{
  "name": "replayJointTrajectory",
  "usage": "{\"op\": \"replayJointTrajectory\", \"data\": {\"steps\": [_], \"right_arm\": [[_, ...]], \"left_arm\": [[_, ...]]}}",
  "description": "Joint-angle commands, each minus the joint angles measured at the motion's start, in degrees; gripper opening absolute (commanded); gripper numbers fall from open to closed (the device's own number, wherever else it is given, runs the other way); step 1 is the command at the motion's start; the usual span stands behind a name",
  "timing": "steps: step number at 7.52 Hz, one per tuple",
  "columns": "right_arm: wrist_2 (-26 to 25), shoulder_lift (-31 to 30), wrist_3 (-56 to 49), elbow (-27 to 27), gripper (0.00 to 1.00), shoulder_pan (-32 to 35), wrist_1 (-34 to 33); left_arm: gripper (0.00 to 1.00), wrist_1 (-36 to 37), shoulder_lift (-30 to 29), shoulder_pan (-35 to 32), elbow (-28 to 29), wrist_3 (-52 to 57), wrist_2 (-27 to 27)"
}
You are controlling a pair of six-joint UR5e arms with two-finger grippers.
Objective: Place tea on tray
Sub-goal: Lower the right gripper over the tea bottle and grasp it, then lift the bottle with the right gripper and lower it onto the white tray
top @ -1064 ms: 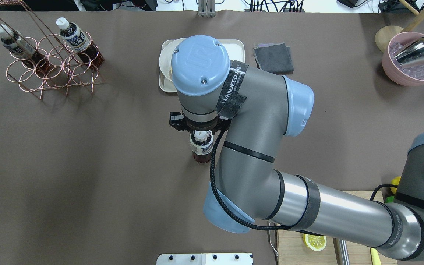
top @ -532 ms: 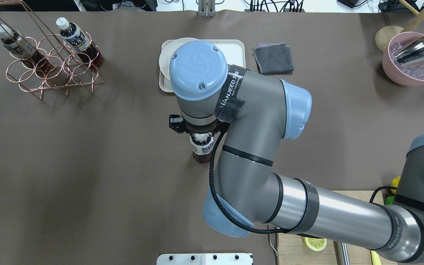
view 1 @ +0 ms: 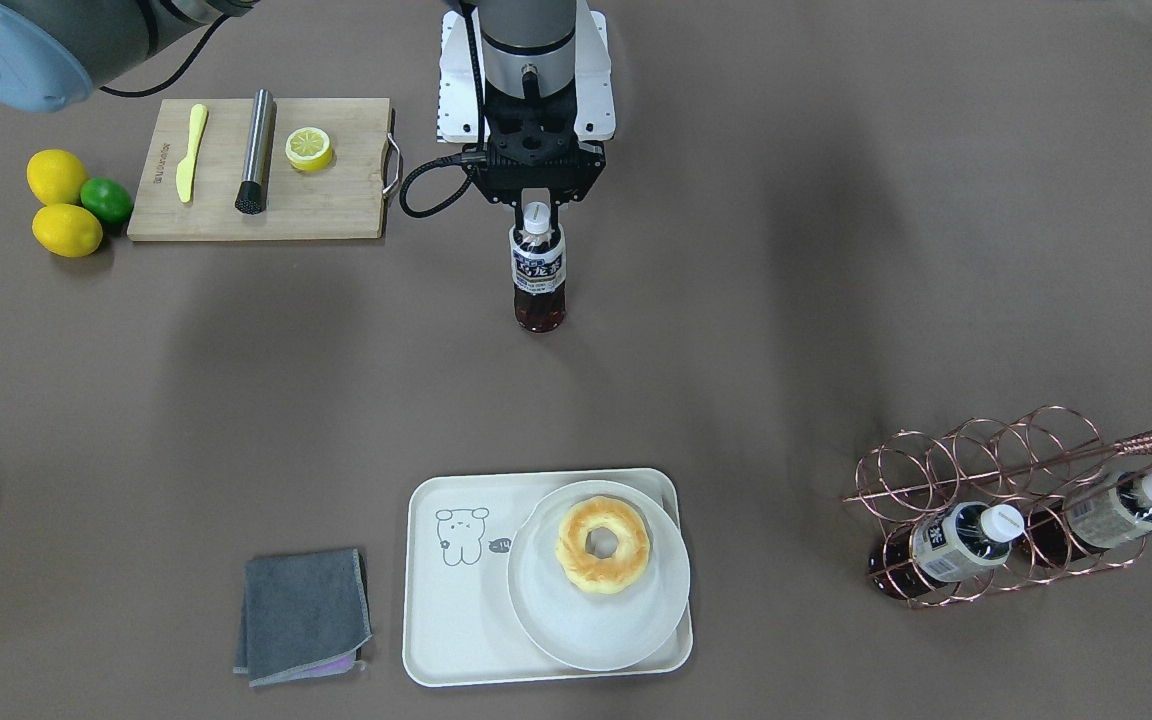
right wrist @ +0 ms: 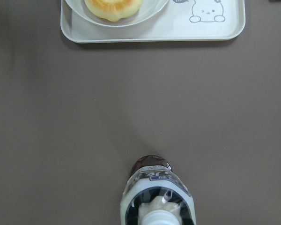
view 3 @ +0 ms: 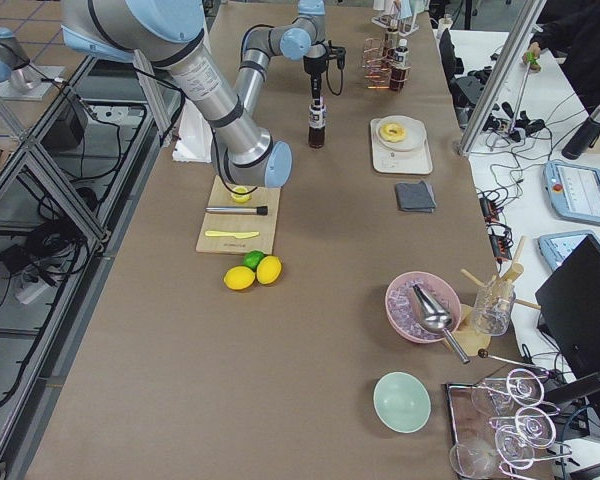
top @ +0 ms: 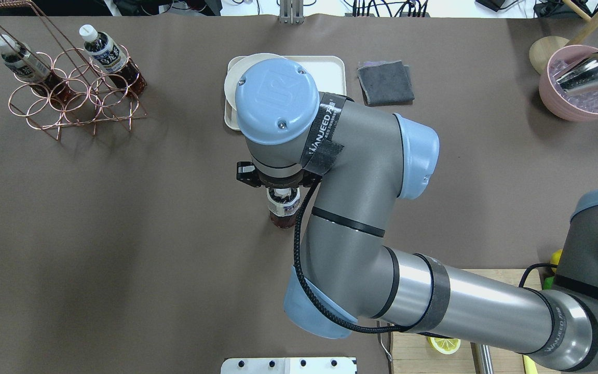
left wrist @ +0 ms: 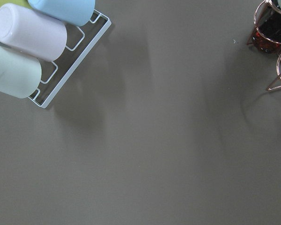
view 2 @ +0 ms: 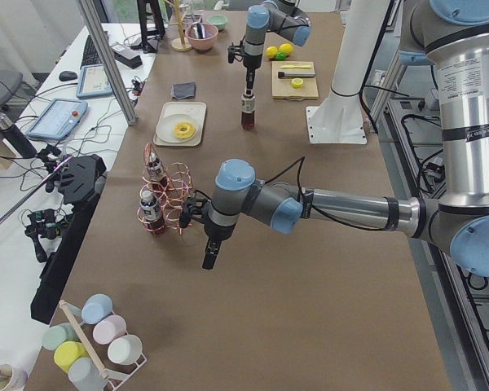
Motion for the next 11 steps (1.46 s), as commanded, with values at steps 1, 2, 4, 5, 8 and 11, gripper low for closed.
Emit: {"op": "replayJointTrajectory", "data": {"steps": [1,2,4,5,8,11], "right_arm": [[1.3,2.0,-0.6,0.6,0.0,3.9,-0.7],[4.7,2.2,-1.6,0.5,0.0,7.2,-0.7],[10.3,2.9,-7.7,-1.1,0.0,13.9,-0.7],[13.0,4.6,-12.4,-6.0,0.0,17.6,-0.6],[16.5,14.8,-21.8,-28.8,0.0,25.5,3.8],[16.8,14.8,-22.3,-40.4,0.0,26.8,14.7]], "left_arm": [[0.98,0.0,0.0,0.0,0.0,0.0,0.0],[0.98,0.0,0.0,0.0,0.0,0.0,0.0],[0.98,0.0,0.0,0.0,-0.2,0.0,0.0],[0.98,0.0,0.1,0.0,-0.3,0.0,0.0],[0.98,0.0,0.0,0.0,-0.2,-0.1,0.0],[0.98,-0.1,0.0,0.1,-0.3,-0.3,0.0]]}}
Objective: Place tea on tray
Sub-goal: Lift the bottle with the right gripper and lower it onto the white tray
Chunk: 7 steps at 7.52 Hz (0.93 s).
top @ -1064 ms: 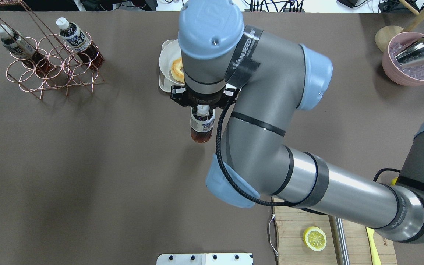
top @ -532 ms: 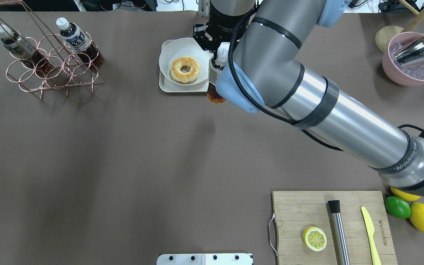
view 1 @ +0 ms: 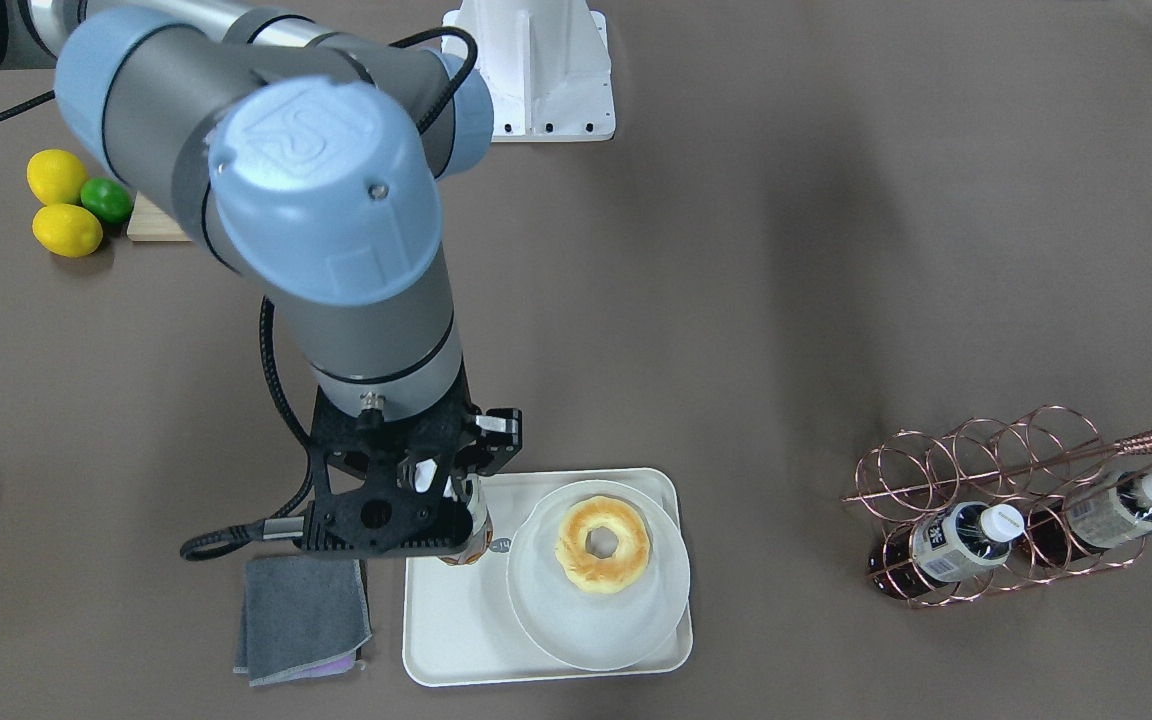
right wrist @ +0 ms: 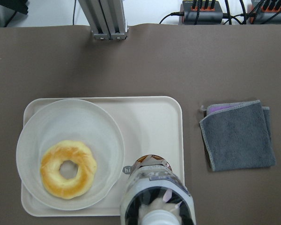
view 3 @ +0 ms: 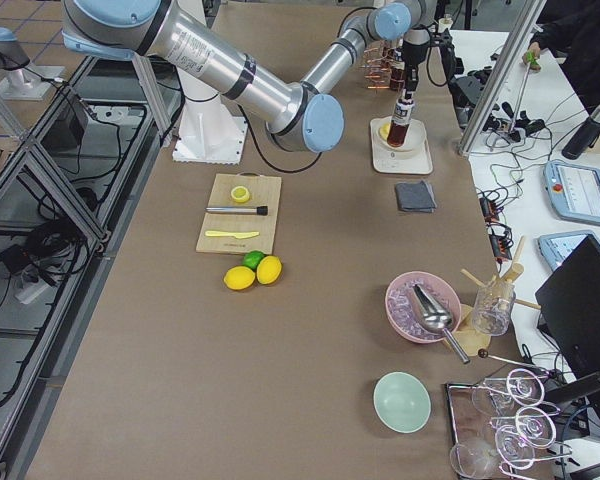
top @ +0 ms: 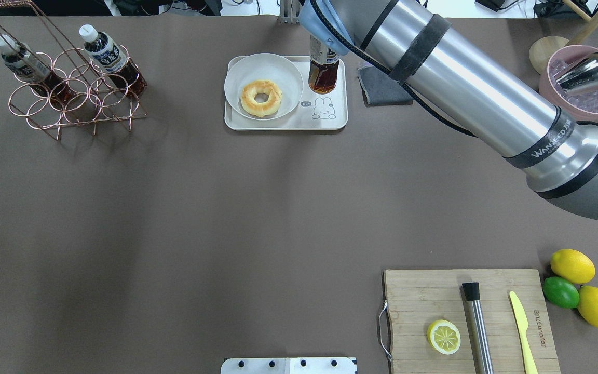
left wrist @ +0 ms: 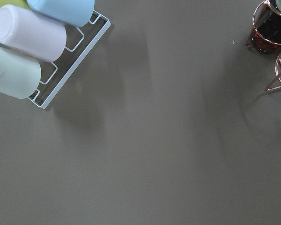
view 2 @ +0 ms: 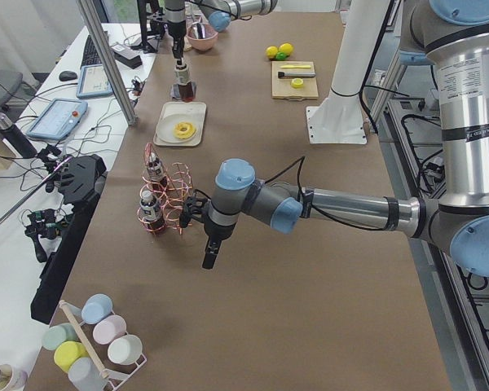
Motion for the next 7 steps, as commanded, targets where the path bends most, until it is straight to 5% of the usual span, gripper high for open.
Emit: {"op": "replayJointTrajectory", "data": {"steps": [1,7], "right_arm": [[-0.2,0.3,-0.4,-6.4,0.0,0.4,4.7],[-2.6,0.0,0.6,-10.5,0.0,-1.7,11.5]], "left_arm": [[0.98,-0.1,0.0,0.0,-0.1,-0.3,0.1],[0.98,-0.1,-0.1,0.0,0.6,-0.1,0.1]]}}
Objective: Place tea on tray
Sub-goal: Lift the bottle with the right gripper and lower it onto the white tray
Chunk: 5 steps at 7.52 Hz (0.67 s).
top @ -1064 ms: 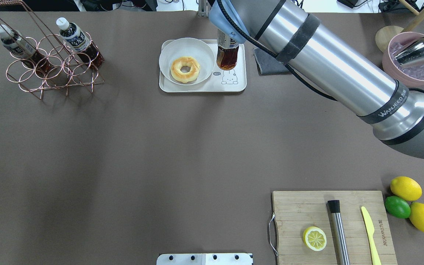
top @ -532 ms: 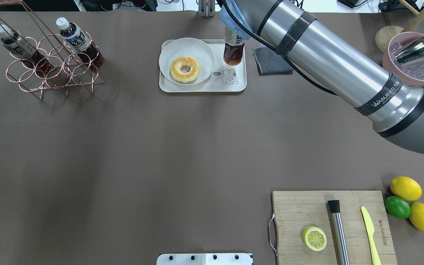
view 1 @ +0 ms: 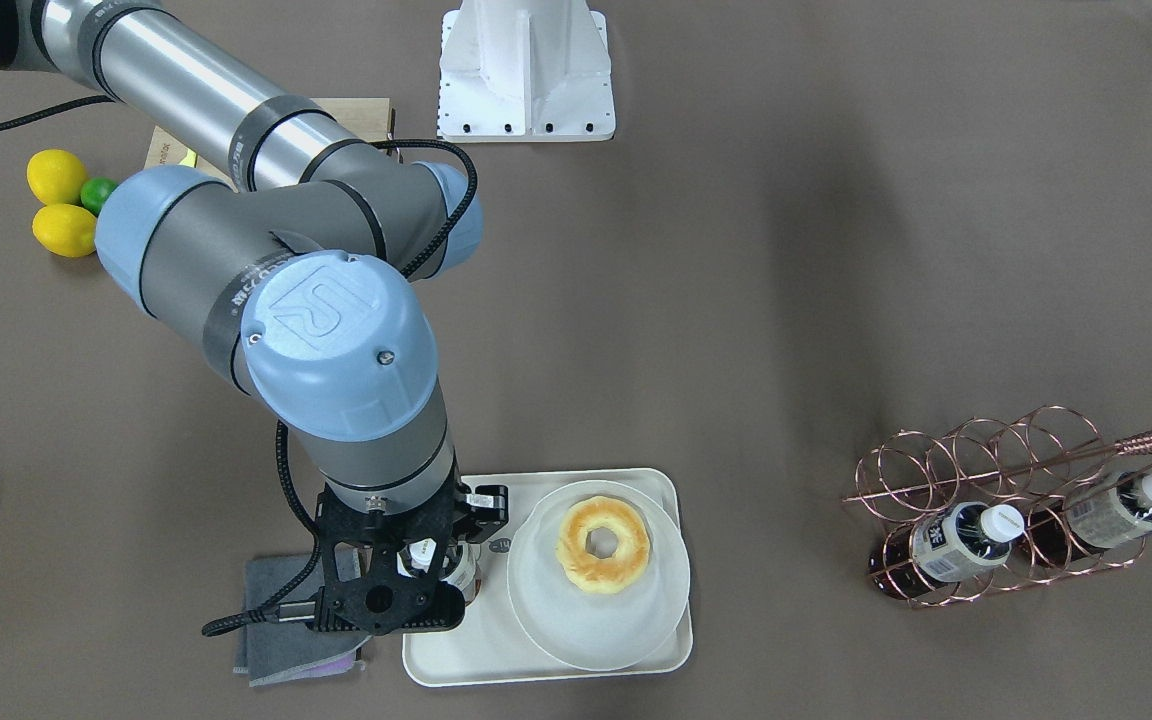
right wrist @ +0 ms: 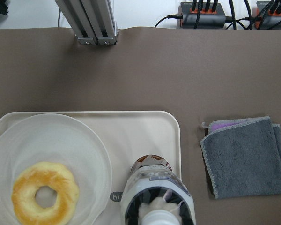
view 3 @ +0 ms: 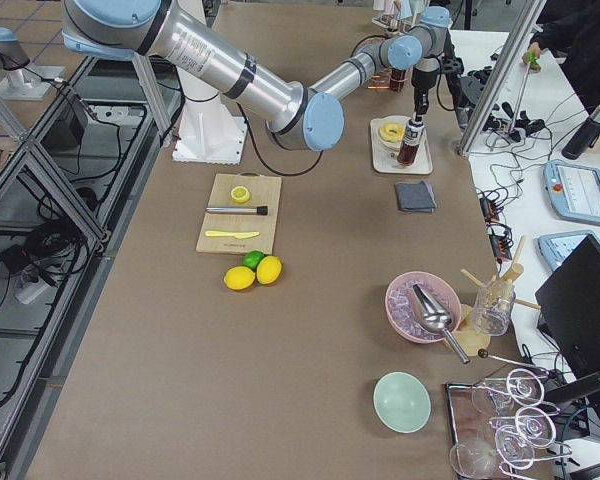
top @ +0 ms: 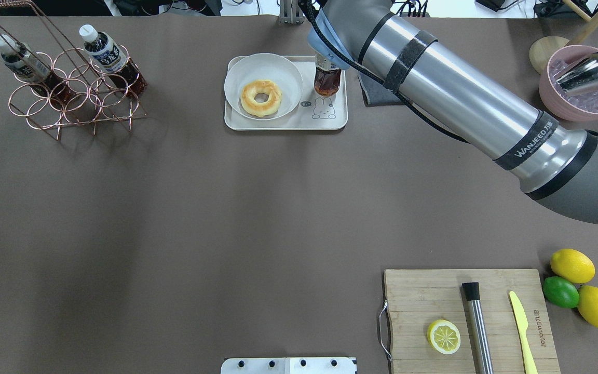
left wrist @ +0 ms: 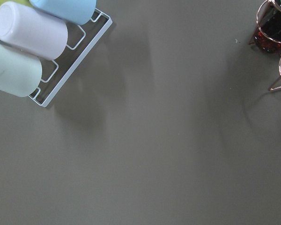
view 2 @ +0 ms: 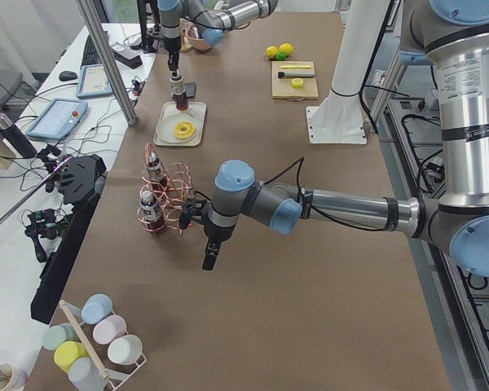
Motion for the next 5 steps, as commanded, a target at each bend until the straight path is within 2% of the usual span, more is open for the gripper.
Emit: {"op": "replayJointTrajectory", "data": {"steps": [1,4,5], "right_arm": [[-0.7,-0.1,0.6,-0.3,0.0,-1.0,1.0],[-0.7,-0.3,0.5,0.0,0.0,-1.1,1.1],[-0.7,-0.7,0.5,0.1,0.08,-1.1,1.2]], "left_arm": [[0.98,0.0,0.0,0.0,0.2,0.1,0.0],[0.98,0.0,-0.2,0.1,0.2,0.2,0.0],[0.98,0.0,-0.8,0.1,0.7,0.2,0.0]]}}
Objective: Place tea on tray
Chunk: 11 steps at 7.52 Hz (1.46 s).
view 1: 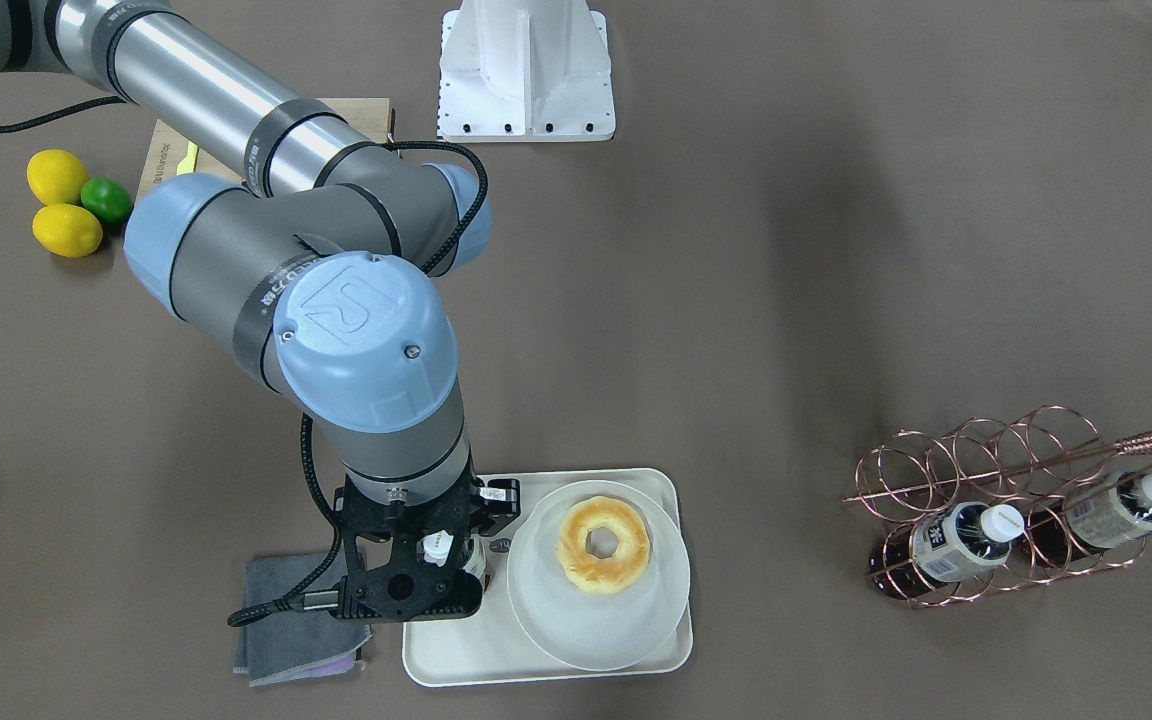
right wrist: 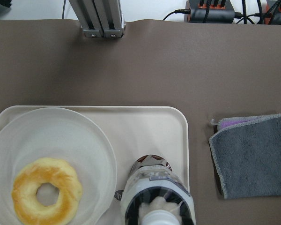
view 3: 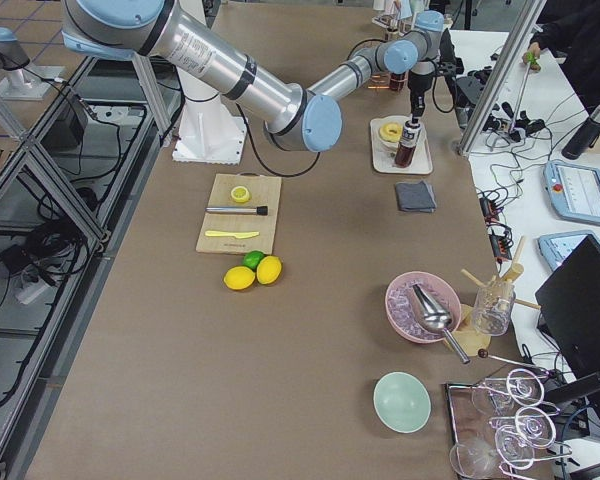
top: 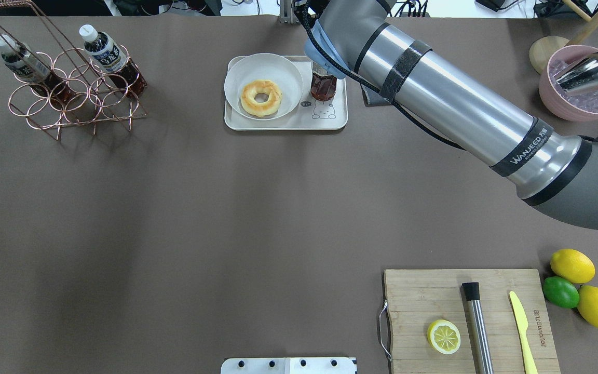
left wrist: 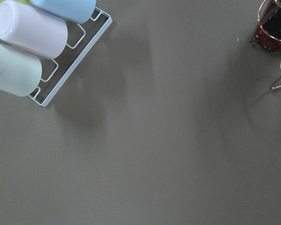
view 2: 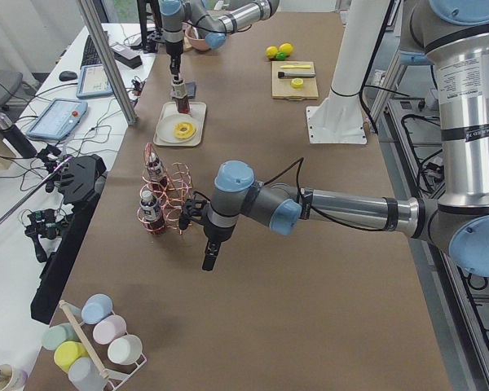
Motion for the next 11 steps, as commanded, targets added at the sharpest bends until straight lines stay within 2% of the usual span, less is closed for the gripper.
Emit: {"op": "replayJointTrajectory", "data": {"steps": [1,4,5,6,7,8,9,10,11], "right_arm": [[0.0,-0.8,0.0,0.5,0.99,0.0,0.2],[0.6,-1.5,0.1,4.0,1.0,1.1,-0.4],[1.9,-1.6,0.0,6.7,1.0,2.2,-2.1],[3.5,-1.8,-0.6,10.6,1.0,3.0,-7.1],[3.9,-2.8,-0.7,16.0,1.0,3.1,-12.8],[3.8,-5.3,-0.7,23.5,1.0,3.1,-18.7],[2.5,-10.5,-0.7,32.5,1.0,3.0,-23.2],[0.4,-20.3,-2.4,43.2,1.0,2.3,-23.7],[-1.2,-27.3,-9.5,49.3,1.0,3.3,-23.9]], "left_arm": [[0.98,0.0,-0.9,0.0,0.5,0.0,0.0],[0.98,0.0,-1.4,0.0,1.1,0.0,0.0],[0.98,0.0,-1.4,0.0,1.1,0.0,0.0],[0.98,0.0,-1.4,0.0,1.1,0.1,0.0],[0.98,0.0,-1.4,0.0,1.1,0.0,0.0],[0.99,0.0,-1.3,0.0,1.1,0.1,0.0],[0.98,-0.1,-1.1,0.0,1.0,0.1,0.0],[0.98,-0.8,-0.7,0.0,1.1,0.1,0.0],[0.98,-1.9,-0.3,0.0,1.1,0.1,0.0]]}}
